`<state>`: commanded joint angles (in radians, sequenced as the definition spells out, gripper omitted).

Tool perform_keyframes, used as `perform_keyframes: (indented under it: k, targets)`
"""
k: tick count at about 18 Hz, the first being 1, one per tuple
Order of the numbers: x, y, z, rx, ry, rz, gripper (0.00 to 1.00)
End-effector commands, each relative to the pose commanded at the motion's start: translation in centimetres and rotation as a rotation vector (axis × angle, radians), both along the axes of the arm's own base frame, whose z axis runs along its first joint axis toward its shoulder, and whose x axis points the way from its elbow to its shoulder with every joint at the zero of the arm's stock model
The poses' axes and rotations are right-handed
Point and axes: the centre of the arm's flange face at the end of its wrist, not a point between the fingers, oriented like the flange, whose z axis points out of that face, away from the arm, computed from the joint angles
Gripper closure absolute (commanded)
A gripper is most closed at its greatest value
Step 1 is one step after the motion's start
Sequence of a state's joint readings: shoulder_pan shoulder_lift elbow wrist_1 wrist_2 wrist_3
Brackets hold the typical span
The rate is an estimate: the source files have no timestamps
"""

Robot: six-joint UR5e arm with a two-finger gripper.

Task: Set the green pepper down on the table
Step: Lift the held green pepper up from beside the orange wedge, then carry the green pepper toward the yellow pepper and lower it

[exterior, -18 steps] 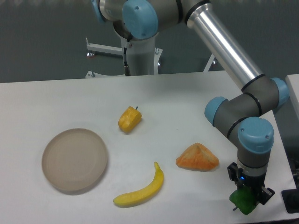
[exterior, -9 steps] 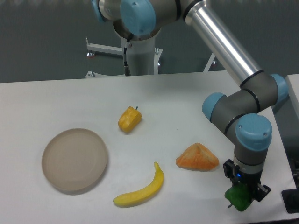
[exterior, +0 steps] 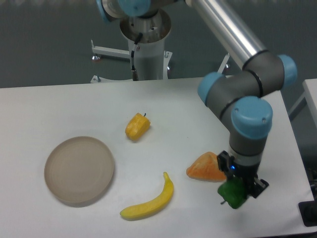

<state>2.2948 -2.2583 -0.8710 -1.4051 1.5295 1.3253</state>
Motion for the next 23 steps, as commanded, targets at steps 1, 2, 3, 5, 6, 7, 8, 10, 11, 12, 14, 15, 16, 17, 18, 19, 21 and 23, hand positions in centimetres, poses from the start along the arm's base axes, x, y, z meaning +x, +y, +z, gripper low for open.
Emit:
perform_keyframes:
  k: [1, 2, 3, 5, 6, 7, 8, 10, 11, 12, 14, 15, 16, 17, 18, 19, 21, 23]
  targets:
    - [0.4, -0.7, 0.1, -0.003, -0.012, -0.02, 0.45]
    - [0.9, -1.4, 0.0, -0.008, -0.026, -0.047, 0.45]
    - [1.1, -2.3, -0.5, -0.018, -0.036, -0.086, 0.45]
    - [0.5, -4.5, -1.5, -0.027, -0.063, -0.16, 0.45]
    - [-0.1, -5.8, -1.8, -0.032, -0.072, -0.182, 0.45]
    - [-0.3, -6.7, -1.9, -0.038, -0.074, -0.204, 0.45]
    - [-0.2, -7.3, -2.2, -0.045, -0.077, -0.23, 0.45]
    - [-1.1, -9.9, -3.4, -0.065, -0.094, -0.257, 0.45]
    - [-0.9, -11.0, -3.4, -0.069, -0.099, -0.278, 0.45]
    - [-0.9, -12.0, -4.0, -0.08, -0.108, -0.305, 0.45]
    - [-0.7, -14.5, -5.0, -0.096, -0.131, -0.334, 0.45]
    - [-0.5, -15.5, -5.3, -0.096, -0.131, -0.336, 0.45]
    - [-0.5, -16.5, -6.4, -0.097, -0.136, -0.327, 0.45]
    - [-0.4, -17.2, -7.9, -0.096, -0.138, -0.325, 0.45]
    - [-0.1, -17.7, -8.7, -0.093, -0.132, -0.328, 0.45]
    - [0.4, -18.4, -8.9, -0.089, -0.125, -0.324, 0.45]
    - [1.0, -18.8, -9.3, -0.087, -0.12, -0.324, 0.45]
    - [1.7, -19.4, -10.5, -0.099, -0.145, -0.313, 0.46]
